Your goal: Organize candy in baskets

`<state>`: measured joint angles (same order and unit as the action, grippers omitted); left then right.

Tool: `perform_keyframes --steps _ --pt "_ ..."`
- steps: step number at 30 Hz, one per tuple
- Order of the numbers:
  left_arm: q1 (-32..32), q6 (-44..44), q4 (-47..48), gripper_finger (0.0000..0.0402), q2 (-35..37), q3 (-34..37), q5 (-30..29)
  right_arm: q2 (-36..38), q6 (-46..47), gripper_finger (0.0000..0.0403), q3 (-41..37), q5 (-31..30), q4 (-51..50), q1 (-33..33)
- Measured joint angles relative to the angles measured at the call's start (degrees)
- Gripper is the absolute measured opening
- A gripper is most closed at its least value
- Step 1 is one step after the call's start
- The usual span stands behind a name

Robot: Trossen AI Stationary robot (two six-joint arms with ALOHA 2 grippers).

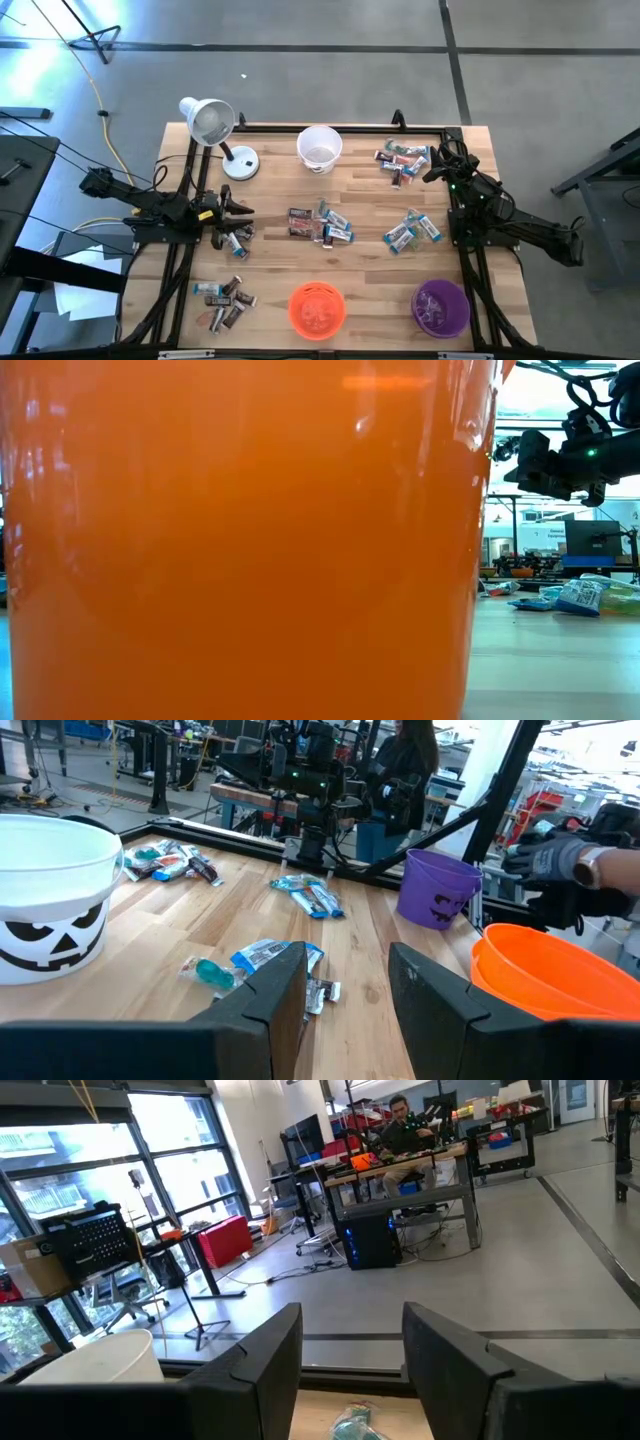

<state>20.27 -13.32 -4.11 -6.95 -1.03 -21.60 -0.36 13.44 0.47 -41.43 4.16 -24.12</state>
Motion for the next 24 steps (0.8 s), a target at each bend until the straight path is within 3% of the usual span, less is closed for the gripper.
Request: perform_keyframes --steps 24 --pt "0.0 0.0 0.0 0.013 0.0 0.0 0.0 0.0 0.1 0.0169 0.0 0.9 0.0 0.0"
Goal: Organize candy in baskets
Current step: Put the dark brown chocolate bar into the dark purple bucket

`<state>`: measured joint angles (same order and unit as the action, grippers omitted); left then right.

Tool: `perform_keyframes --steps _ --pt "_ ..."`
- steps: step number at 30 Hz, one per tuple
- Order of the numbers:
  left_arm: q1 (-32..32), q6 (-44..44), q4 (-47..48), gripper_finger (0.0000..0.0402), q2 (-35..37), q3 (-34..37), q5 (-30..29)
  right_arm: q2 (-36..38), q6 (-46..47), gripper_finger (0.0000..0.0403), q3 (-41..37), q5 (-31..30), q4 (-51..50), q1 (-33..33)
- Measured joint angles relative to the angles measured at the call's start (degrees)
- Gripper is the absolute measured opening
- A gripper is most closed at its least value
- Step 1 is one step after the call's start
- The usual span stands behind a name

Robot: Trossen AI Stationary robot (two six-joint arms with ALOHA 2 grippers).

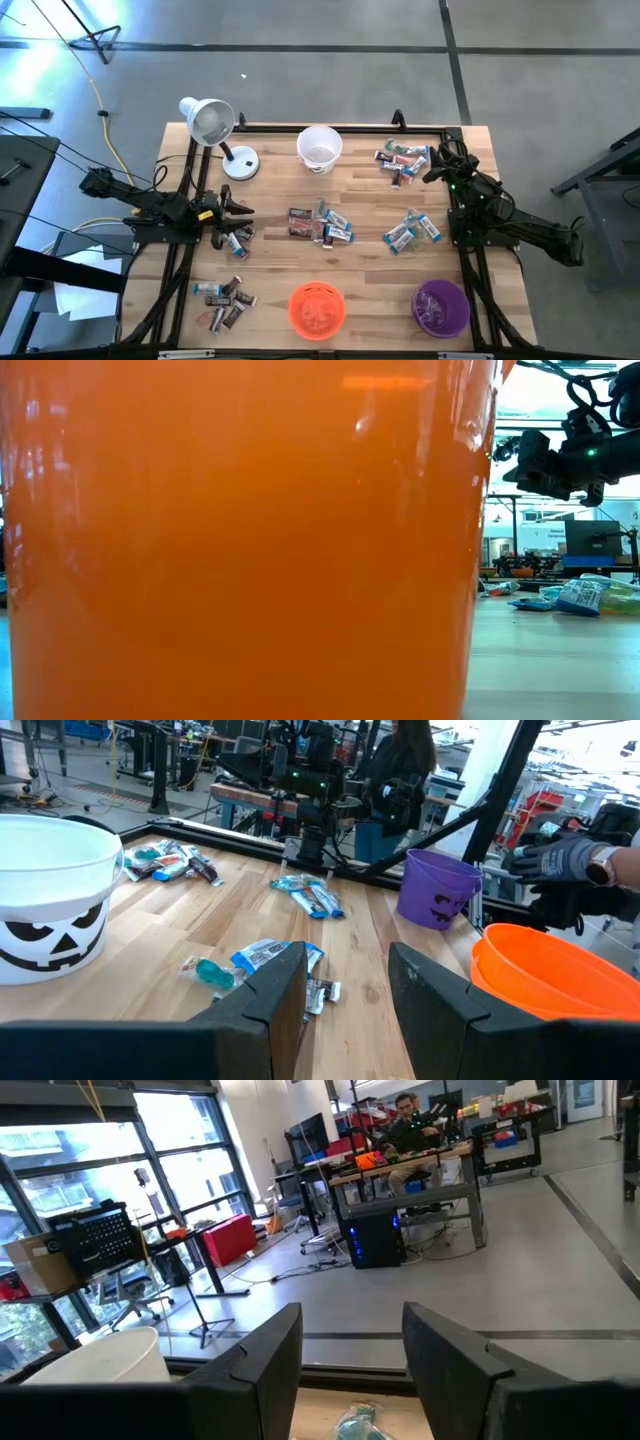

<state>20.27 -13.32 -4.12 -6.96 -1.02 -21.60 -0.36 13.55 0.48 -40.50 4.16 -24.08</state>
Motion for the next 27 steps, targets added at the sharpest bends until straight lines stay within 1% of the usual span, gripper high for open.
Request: perform_keyframes --steps 4,10,13,16,22,25,27 --pt "0.0 0.0 0.0 0.013 0.0 0.0 0.0 0.0 2.1 0.0169 0.0 0.2 0.0 0.0" --pt "0.0 0.0 0.0 0.013 0.0 0.0 0.0 0.0 2.1 0.0169 0.0 -0.1 0.3 0.0" --pt "0.0 0.0 0.0 0.013 0.0 0.0 0.0 0.0 5.4 0.0169 0.0 -0.9 0.2 0.0" --pt "0.0 0.0 0.0 0.013 0.0 0.0 0.0 0.0 5.9 0.0169 0.0 -0.8 0.2 0.0" --pt "0.0 0.0 0.0 0.013 0.0 0.0 0.0 0.0 7.1 0.0169 0.0 1.6 0.8 0.0" --pt "0.0 0.0 0.0 0.013 0.0 0.0 0.0 0.0 9.3 0.0169 0.0 0.5 0.8 0.0" --pt "0.0 0.0 0.0 0.013 0.0 0.0 0.0 0.0 8.8 0.0169 0.0 0.5 0.8 0.0"
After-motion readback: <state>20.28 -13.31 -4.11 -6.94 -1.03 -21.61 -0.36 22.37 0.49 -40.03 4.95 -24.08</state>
